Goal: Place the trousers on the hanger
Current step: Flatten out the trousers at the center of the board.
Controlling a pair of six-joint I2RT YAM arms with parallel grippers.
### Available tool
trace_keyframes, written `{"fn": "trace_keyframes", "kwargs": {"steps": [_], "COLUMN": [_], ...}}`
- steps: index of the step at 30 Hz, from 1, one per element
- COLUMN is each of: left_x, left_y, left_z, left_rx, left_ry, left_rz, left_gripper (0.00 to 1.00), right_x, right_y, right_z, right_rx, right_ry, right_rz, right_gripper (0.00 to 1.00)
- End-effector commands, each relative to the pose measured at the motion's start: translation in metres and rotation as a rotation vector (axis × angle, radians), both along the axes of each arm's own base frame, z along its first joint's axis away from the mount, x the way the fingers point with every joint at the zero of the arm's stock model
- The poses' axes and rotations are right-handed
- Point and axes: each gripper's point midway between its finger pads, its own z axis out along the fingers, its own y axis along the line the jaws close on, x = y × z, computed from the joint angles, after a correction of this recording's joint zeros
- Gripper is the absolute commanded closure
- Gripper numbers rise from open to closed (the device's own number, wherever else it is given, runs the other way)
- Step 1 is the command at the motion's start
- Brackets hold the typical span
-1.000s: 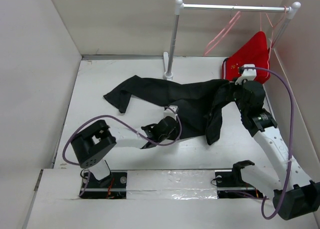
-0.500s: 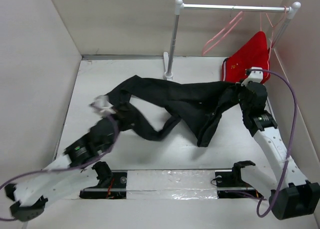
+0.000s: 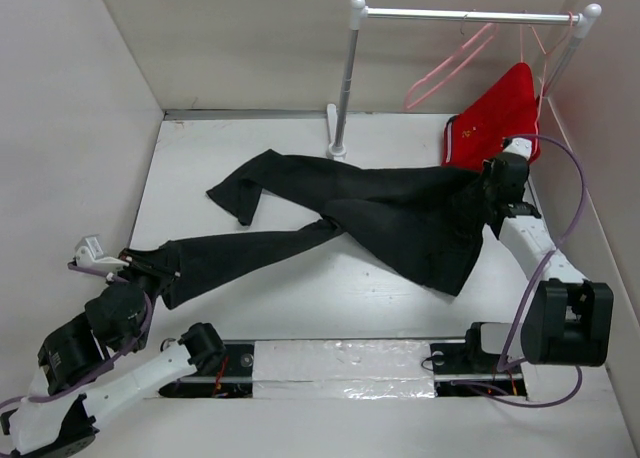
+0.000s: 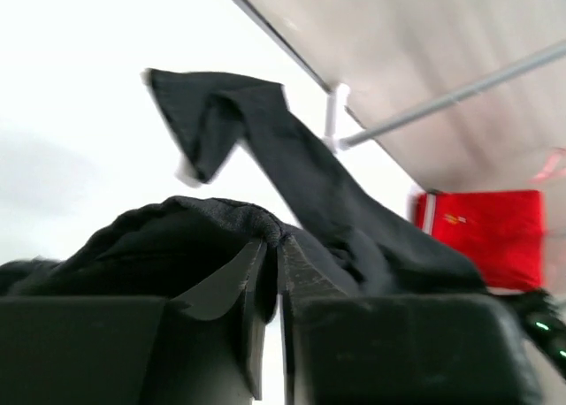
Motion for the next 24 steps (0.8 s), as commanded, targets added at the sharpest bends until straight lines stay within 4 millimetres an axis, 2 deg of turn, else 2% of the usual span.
{"fn": "trace_keyframes", "kwargs": {"steps": [1, 2, 3, 6, 7, 8, 9, 10, 11, 13, 14, 15, 16, 17, 18, 19, 21, 23, 24], "left_x": [-0.005, -0.005, -0.007, -0.009, -0.008, -0.007, -0.005, 0.001, 0.008, 0.022, 0.027, 0.034, 0.048, 0.052, 0.061, 0.069, 0.079, 0.085, 0.087], "left_y": [0.044, 0.048, 0.051, 0.056, 0.056, 0.052, 0.048, 0.037, 0.023, -0.002, -0.02, -0.036, -0.064, -0.089, -0.11, -0.128, -0.151, -0.153, -0.154], "left_z": [0.007, 0.006, 0.006, 0.012, 0.018, 0.021, 0.023, 0.027, 0.026, 0.024, 0.019, 0.014, 0.001, -0.01, -0.026, -0.032, -0.048, -0.059, -0.065], "left_rx": [-0.057, -0.055, -0.068, -0.091, -0.094, -0.089, -0.078, -0.049, -0.006, 0.055, 0.09, 0.122, 0.169, 0.174, 0.215, 0.195, 0.217, 0.225, 0.237], "left_ry": [-0.033, -0.039, -0.047, -0.076, -0.096, -0.104, -0.109, -0.113, -0.094, -0.069, -0.042, -0.02, 0.026, 0.056, 0.096, 0.083, 0.098, 0.129, 0.149], "left_rz": [0.214, 0.231, 0.234, 0.243, 0.235, 0.219, 0.203, 0.183, 0.153, 0.111, 0.053, 0.017, -0.023, -0.106, -0.139, -0.17, -0.209, -0.205, -0.208], "left_gripper": [0.88, 0.76, 0.74, 0.71, 0.71, 0.75, 0.76, 0.76, 0.75, 0.7, 0.66, 0.65, 0.64, 0.62, 0.61, 0.59, 0.51, 0.46, 0.43], "right_x": [0.013, 0.01, 0.007, 0.002, -0.004, -0.009, -0.014, -0.021, -0.032, -0.05, -0.064, -0.069, -0.076, -0.073, -0.08, -0.078, -0.076, -0.075, -0.074], "right_y": [-0.014, -0.013, -0.011, 0.022, 0.048, 0.065, 0.083, 0.105, 0.147, 0.2, 0.238, 0.252, 0.263, 0.267, 0.284, 0.291, 0.311, 0.32, 0.323], "right_z": [0.07, 0.072, 0.079, 0.086, 0.098, 0.095, 0.094, 0.1, 0.088, 0.079, 0.064, 0.058, 0.044, 0.026, 0.022, 0.021, 0.005, -0.008, -0.025], "right_rx": [-0.003, -0.007, -0.006, 0.026, 0.026, 0.028, 0.029, 0.032, 0.05, 0.058, 0.055, 0.036, 0.008, -0.041, -0.05, -0.079, -0.095, -0.13, -0.16], "right_ry": [-0.248, -0.254, -0.272, -0.299, -0.33, -0.326, -0.327, -0.347, -0.328, -0.316, -0.267, -0.241, -0.182, -0.122, -0.11, -0.124, -0.101, -0.035, 0.026], "right_rz": [-0.049, -0.046, -0.035, 0.094, 0.176, 0.227, 0.286, 0.372, 0.506, 0.718, 0.837, 0.879, 0.912, 0.893, 0.932, 0.952, 1.002, 1.022, 1.025], "right_gripper": [0.73, 0.61, 0.41, 0.26, 0.27, 0.31, 0.49, 0.71, 1.0, 1.0, 1.0, 0.98, 0.93, 0.85, 0.61, 0.49, 0.35, 0.35, 0.36]}}
